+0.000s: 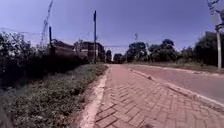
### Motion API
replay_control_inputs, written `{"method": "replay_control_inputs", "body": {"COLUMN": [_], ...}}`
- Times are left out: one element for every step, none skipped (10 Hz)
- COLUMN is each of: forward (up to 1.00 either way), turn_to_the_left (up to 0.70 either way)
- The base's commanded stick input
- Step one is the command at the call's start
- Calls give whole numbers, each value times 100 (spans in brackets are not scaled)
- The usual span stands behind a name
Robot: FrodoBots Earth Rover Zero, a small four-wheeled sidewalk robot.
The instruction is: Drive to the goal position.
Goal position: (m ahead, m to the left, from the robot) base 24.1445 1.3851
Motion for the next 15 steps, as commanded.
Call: {"method": "replay_control_inputs", "body": {"forward": [30,30,30,30,30,30,30,30,30,30,30,30,30,30,30], "turn_to_the_left": [0,0,0,0,0,0,0,0,0,0,0,0,0,0,0]}}
